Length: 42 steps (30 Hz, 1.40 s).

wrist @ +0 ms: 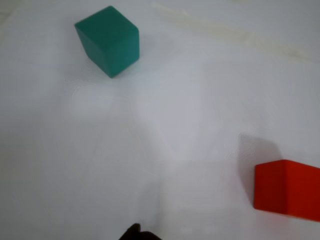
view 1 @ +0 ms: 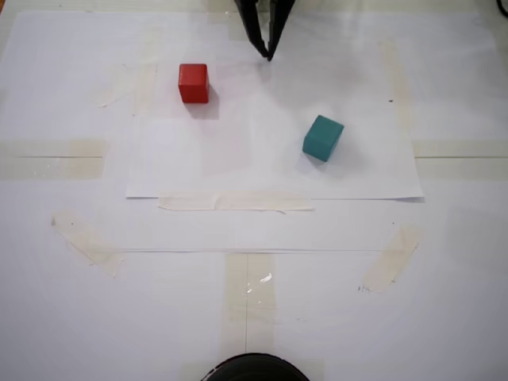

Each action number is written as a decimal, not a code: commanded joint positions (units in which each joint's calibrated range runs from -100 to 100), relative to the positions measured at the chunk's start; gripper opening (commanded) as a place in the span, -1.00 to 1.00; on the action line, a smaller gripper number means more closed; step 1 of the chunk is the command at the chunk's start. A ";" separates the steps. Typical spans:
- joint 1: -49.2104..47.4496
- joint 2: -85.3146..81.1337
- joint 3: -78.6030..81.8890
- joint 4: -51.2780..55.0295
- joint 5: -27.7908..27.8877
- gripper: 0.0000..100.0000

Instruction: Put the red cube on the top of the blue cube.

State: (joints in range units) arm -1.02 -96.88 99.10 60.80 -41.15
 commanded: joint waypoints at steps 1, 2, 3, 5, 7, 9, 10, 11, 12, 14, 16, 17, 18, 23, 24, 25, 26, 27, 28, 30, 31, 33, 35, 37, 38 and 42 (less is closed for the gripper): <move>2.99 -0.55 -6.54 8.71 -4.54 -1.00; 2.99 -0.55 -6.54 8.71 -4.54 -1.00; 2.99 -0.55 -6.54 8.71 -4.54 -1.00; 3.07 -0.55 -6.54 8.71 -4.49 -1.00; 3.14 -0.55 -6.54 8.71 -4.44 -1.00; 3.14 -0.55 -6.54 8.71 -4.44 -1.00; 3.14 -0.55 -6.54 8.71 -4.44 -1.00; 3.14 -0.55 -6.54 8.71 -4.44 -1.00; 3.14 -0.55 -6.54 8.71 -4.40 -1.00; 3.14 -0.55 -6.63 8.71 -4.35 -1.00; 3.07 -0.55 -6.99 8.87 -4.30 -1.00; 2.84 -0.55 -7.63 9.12 -4.25 -1.00; 2.31 -0.55 -8.08 9.20 -4.15 -1.00; 1.70 -0.55 -10.26 10.99 -3.71 -1.00; 1.25 -0.55 -11.44 11.16 -3.32 -1.00; 1.33 -0.55 -12.71 11.73 -2.98 -1.00; 1.48 -0.55 -13.80 12.30 -2.83 -1.00; 1.78 -0.55 -14.98 12.95 -2.64 -1.00; 2.23 -0.55 -16.44 14.01 -2.54 -1.00; 3.22 -0.55 -20.34 16.78 -2.64 -1.00; 3.67 -0.55 -22.61 18.58 -2.78 -1.00; 4.20 -0.46 -25.24 20.86 -2.98 -1.00; 5.57 1.94 -29.24 23.63 -3.57 -1.00; 7.61 8.12 -34.23 25.34 -3.91 -1.00; 8.14 10.70 -36.14 25.67 -3.66 -1.00; 10.03 23.74 -44.22 23.79 -1.71 -1.00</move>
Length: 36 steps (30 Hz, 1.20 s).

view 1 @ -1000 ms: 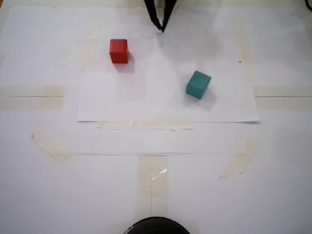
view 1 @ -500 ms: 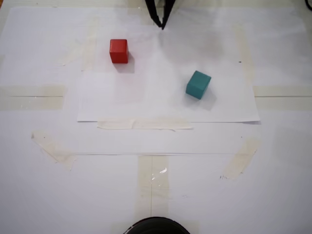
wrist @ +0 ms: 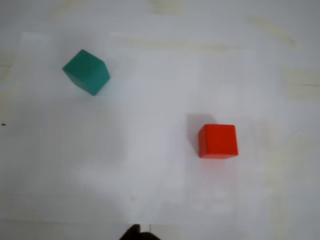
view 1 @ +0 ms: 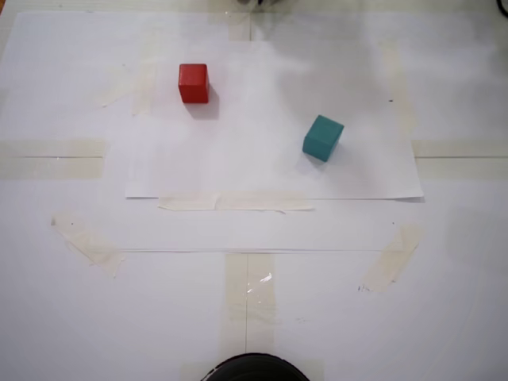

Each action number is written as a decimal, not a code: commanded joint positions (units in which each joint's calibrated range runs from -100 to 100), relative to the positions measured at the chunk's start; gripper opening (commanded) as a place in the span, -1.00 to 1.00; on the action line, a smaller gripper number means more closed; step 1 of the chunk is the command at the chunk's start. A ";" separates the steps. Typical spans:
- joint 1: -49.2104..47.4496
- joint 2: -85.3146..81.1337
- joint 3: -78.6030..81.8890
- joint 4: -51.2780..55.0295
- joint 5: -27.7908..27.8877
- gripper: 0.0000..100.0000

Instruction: Put the red cube on the top of the blue cube.

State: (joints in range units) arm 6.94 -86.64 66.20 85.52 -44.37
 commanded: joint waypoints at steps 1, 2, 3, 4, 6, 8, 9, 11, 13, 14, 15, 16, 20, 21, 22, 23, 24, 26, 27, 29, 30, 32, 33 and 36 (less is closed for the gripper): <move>2.22 17.80 -13.77 -2.24 2.10 -1.00; 2.29 20.20 -15.13 -2.73 2.34 -1.00; 2.37 22.60 -16.49 -2.97 2.49 -1.00; 2.67 25.52 -18.13 -3.13 2.59 -1.00; 3.58 32.65 -21.85 -3.22 2.64 -1.00; 4.26 38.40 -25.12 -3.87 3.27 -1.00; 4.33 40.46 -26.48 -4.11 3.42 -1.00; 4.56 45.95 -30.48 -4.93 4.20 -1.00; 4.64 52.56 -35.56 -5.74 4.98 -1.00; 4.79 54.88 -37.38 -5.66 5.13 -1.00; 4.94 56.77 -38.74 -5.50 5.18 -1.00; 5.17 59.17 -40.64 -5.58 5.47 -1.00; 6.08 66.98 -46.91 -7.13 7.13 -1.00; 6.15 67.75 -47.45 -7.70 7.42 -1.00; 6.38 68.61 -48.00 -8.35 7.86 -1.00; 6.76 69.90 -48.36 -10.15 8.94 -1.00; 7.14 70.50 -48.36 -10.47 9.38 -1.00; 7.89 71.62 -48.36 -9.98 10.40 -1.00; 8.27 72.05 -48.36 -9.82 10.94 -1.00; 8.88 72.39 -48.00 -9.33 11.48 -1.00; 9.18 72.56 -48.00 -9.09 11.77 -1.00; 9.63 72.73 -48.00 -8.84 11.77 -1.00; 9.86 72.82 -48.18 -8.84 11.82 -1.00; 10.16 73.08 -48.18 -9.00 11.62 -0.99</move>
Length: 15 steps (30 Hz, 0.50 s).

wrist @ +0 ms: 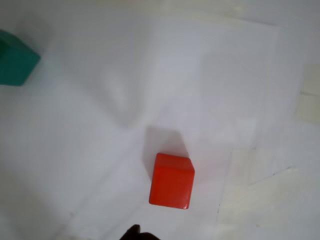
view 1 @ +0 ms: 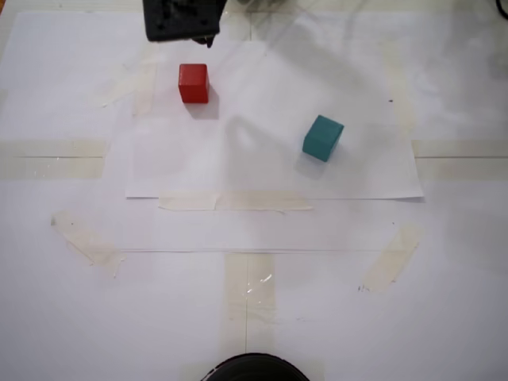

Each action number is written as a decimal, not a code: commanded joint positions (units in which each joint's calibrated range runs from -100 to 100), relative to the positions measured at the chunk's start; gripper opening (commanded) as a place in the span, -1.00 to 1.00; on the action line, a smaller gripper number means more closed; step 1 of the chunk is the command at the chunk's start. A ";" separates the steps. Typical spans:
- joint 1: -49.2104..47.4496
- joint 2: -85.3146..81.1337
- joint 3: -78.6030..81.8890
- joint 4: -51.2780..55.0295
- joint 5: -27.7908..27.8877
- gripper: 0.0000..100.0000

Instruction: Put the red cube on the top of the blue cube.

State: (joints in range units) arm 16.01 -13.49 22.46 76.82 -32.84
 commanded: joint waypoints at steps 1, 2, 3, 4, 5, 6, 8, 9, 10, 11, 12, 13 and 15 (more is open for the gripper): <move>1.10 0.10 -4.44 -0.30 -0.20 -0.95; 1.10 0.19 -4.44 -0.30 -0.44 -0.90; 0.95 0.27 -4.44 -0.46 -0.68 -0.84; 0.72 0.36 -4.44 -0.38 -1.12 -0.77; 0.42 0.36 -4.35 -0.55 -1.42 -0.70; 0.12 0.36 -4.16 -0.71 -1.66 -0.63; -0.11 0.27 -3.98 -0.55 -2.00 -0.54; -0.11 0.27 -3.89 -0.46 -2.15 -0.52; -0.11 0.27 -3.80 -0.46 -2.20 -0.50; -0.11 0.36 -3.71 -0.38 -2.34 -0.49; -0.19 0.45 -3.71 -0.22 -2.49 -0.47; -0.26 0.62 -3.62 -0.14 -2.74 -0.45; -0.64 0.87 -3.35 0.02 -3.42 -0.44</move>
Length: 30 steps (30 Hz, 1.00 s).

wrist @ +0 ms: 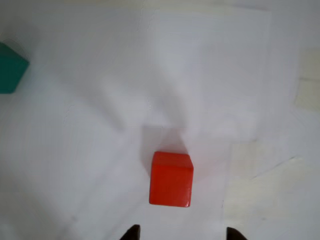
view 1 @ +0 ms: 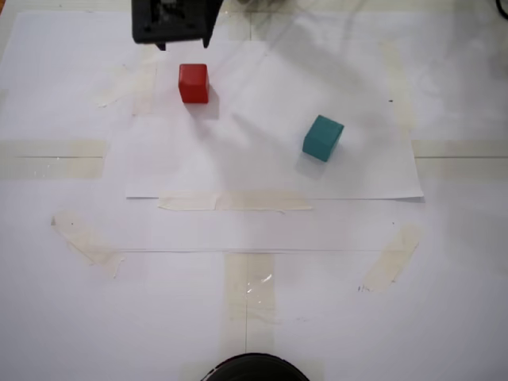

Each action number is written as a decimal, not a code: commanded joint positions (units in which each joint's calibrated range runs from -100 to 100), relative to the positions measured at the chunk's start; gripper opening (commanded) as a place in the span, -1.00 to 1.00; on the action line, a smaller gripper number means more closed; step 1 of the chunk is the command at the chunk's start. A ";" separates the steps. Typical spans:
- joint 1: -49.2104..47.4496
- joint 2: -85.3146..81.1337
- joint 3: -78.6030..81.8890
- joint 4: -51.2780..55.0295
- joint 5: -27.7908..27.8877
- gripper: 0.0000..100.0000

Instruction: Put the red cube on the top of the blue cube.

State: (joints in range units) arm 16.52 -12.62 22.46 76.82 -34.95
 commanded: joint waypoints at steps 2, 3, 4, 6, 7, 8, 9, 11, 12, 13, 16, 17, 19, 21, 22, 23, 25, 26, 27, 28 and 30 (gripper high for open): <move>-1.76 0.35 -2.89 -0.22 -1.66 -0.41; -2.14 0.44 -2.62 -0.14 -2.00 -0.41; -2.52 0.44 -2.08 -0.38 -2.34 -0.40; -3.35 0.87 -1.26 -0.79 -2.93 -0.38; -3.73 1.21 -0.90 -0.95 -3.32 -0.37; -4.11 1.55 -0.44 -1.52 -3.52 -0.37; -4.33 1.81 0.01 -2.01 -3.81 -0.36; -4.48 2.32 1.10 -3.32 -4.10 -0.36; -4.48 2.58 1.65 -3.97 -4.10 -0.35; -4.41 2.67 2.28 -4.62 -4.20 -0.35; -4.11 3.53 3.64 -7.48 -3.47 -0.35; -3.95 3.96 3.82 -8.21 -3.17 -0.35; -3.73 4.90 4.10 -8.94 -3.03 -0.36; -3.65 5.59 4.55 -10.09 -2.93 -0.36; -3.58 5.93 4.82 -10.57 -2.88 -0.36; -3.50 6.19 5.10 -11.06 -2.74 -0.36; -3.35 6.70 5.73 -11.80 -2.69 -0.36; -3.20 6.87 6.28 -12.29 -2.69 -0.36; -3.05 7.05 6.82 -12.69 -2.69 -0.36; -2.97 7.22 7.09 -13.02 -2.69 -0.37; -2.82 7.56 7.64 -13.43 -2.69 -0.38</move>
State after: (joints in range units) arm 12.57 -5.16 29.78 65.03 -38.02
